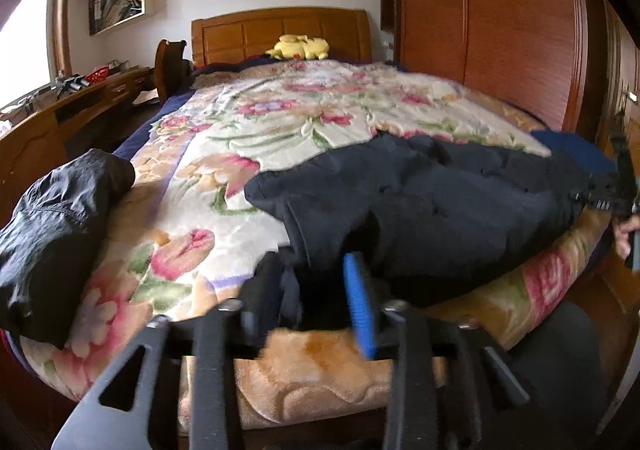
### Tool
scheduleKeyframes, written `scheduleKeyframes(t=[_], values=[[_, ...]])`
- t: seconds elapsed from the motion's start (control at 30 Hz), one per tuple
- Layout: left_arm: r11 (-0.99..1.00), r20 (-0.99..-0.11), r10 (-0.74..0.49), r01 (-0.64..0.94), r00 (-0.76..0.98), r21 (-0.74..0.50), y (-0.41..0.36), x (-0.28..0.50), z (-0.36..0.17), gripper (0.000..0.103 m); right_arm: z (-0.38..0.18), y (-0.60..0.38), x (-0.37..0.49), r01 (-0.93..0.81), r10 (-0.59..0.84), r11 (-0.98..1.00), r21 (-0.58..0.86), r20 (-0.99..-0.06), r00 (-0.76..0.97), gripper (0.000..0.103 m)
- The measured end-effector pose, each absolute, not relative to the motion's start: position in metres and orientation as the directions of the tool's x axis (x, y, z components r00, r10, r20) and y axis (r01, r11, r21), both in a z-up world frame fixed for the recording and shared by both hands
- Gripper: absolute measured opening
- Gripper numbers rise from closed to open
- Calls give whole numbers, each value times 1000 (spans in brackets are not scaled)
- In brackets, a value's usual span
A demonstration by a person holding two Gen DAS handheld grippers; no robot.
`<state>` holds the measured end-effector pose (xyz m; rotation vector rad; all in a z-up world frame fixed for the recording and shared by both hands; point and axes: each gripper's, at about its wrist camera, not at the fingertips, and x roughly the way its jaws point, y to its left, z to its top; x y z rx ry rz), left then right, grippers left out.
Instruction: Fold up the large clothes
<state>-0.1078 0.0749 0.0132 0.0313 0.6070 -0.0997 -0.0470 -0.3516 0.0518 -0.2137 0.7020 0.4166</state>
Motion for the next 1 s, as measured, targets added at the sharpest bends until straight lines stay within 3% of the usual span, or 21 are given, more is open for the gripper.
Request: scheduleKeyframes(t=[0.03, 0.1, 0.17, 0.4, 0.67, 1.0], values=[[994, -565, -94, 106, 820, -11, 76, -108, 16, 50, 50, -353, -48, -439, 299, 897, -50, -663, 686, 25], [993, -561, -115, 116, 820, -33, 76, -107, 21, 74, 48, -354, -47, -437, 298, 898, -49, -663, 687, 26], [990, -543, -138, 126, 828, -59, 73, -105, 27, 78, 46, -354, -46, -435, 298, 899, -48, -660, 690, 26], [982, -531, -184, 176, 827, -65, 35, -79, 33, 78, 37, -362, -43, -430, 318, 903, -11, -657, 684, 30], [965, -578, -251, 244, 777, -91, -11, -51, 10, 78, 35, -368, -44, -407, 312, 913, 4, -652, 692, 46], [956, -625, -262, 285, 736, -65, -38, -47, -17, 78, 28, -372, -37, -389, 325, 920, 50, -654, 684, 56]])
